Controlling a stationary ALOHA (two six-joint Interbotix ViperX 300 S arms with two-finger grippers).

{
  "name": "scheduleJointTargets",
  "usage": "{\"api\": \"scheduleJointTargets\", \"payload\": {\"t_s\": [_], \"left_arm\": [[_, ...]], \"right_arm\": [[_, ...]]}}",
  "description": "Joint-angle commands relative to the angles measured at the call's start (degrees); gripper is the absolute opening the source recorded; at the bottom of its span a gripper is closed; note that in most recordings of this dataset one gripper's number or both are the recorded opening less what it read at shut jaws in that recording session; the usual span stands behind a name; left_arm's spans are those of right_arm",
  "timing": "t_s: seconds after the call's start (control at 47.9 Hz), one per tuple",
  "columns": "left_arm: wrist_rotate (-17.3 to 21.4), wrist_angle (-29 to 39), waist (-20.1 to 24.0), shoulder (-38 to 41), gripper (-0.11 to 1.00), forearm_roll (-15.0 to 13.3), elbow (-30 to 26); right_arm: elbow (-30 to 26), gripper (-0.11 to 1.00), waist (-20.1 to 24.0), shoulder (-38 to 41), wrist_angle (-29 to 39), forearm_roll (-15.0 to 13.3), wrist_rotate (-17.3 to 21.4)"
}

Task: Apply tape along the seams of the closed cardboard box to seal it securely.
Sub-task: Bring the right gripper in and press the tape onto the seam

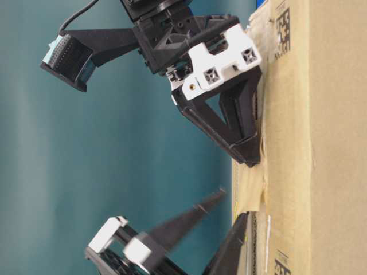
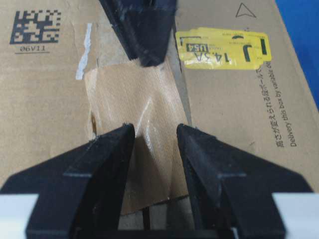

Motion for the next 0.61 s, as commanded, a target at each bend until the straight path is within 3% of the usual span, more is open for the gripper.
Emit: {"api": "scheduleJointTargets", "payload": {"t_s": [0.0,0.125,0.313,0.585], "left_arm": [[-0.1,-0.1,0.1,-0.6,0.49,0.1,-1.1],[0.1,-0.1,0.1,-0.9,0.7,0.1,-1.1],[-0.1,0.3,0.1,-1.7,0.65,0.1,-1.1],[-0.3,8.8,0.1,-1.8,0.65,0.1,-3.3]], "right_arm": [[-0.1,0.48,-0.1,-0.5,0.3,0.2,0.0],[0.1,0.48,0.0,-0.5,0.2,0.2,-0.1],[0.5,0.48,-0.1,-0.5,0.3,0.2,-0.1],[1.0,0.48,-0.1,-0.5,0.3,0.2,-0.1]]}}
